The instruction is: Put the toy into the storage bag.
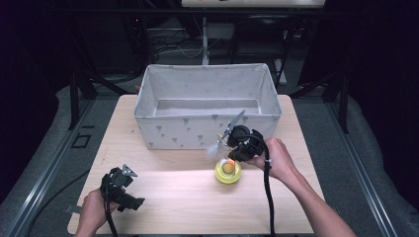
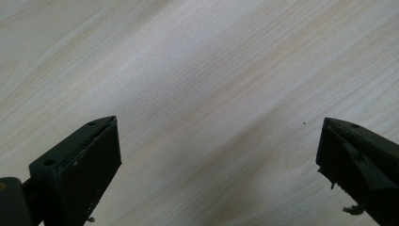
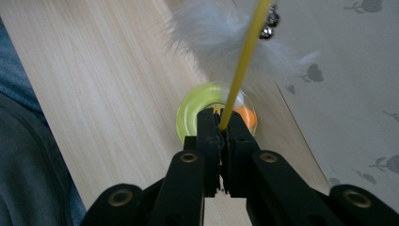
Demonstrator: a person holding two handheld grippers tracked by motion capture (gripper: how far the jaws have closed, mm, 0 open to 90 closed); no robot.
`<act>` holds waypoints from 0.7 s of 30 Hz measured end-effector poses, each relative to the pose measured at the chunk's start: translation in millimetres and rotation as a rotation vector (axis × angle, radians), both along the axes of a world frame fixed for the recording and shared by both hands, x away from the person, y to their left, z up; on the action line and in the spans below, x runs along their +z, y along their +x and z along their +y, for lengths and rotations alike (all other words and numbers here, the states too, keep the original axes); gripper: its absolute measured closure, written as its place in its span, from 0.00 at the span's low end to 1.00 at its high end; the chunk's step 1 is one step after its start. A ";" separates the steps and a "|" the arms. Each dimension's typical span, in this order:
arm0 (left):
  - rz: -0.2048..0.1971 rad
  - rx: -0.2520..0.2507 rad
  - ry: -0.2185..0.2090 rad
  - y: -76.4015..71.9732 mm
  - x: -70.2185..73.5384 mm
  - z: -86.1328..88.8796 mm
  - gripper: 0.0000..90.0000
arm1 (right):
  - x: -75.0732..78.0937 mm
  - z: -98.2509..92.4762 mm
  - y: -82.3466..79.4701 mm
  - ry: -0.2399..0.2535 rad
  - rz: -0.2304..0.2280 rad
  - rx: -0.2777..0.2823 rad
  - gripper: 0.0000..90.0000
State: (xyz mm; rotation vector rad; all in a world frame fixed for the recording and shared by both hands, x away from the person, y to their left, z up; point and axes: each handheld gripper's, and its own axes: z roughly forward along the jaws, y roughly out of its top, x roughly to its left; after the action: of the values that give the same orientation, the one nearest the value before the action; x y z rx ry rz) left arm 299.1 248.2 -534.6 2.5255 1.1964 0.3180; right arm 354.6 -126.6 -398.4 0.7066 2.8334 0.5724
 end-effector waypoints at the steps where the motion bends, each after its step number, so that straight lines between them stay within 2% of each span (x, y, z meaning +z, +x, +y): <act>1: 0.000 0.000 0.000 -0.1 0.0 -0.1 0.00 | 0.4 0.2 0.3 -0.001 0.001 0.005 0.98; 3: 0.001 0.000 0.000 0.1 -0.1 0.0 0.00 | 1.9 0.3 2.0 -0.014 0.000 0.007 0.98; 9: 0.001 0.003 -0.003 0.2 -0.2 0.4 0.00 | 8.2 -0.8 6.6 0.010 0.012 0.013 0.98; 14: 0.002 -0.002 -0.002 0.2 -0.3 -0.1 0.00 | 15.0 -0.7 6.1 -0.012 -0.001 0.018 0.98; 21: 0.002 -0.001 -0.003 0.1 -0.2 0.0 0.00 | 22.8 -1.9 6.0 -0.009 -0.010 0.017 0.98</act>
State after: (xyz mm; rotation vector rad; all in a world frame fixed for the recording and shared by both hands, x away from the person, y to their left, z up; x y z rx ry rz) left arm 299.2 248.2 -534.8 2.5250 1.1950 0.3132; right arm 360.6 -128.4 -375.7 0.6771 2.8329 0.5646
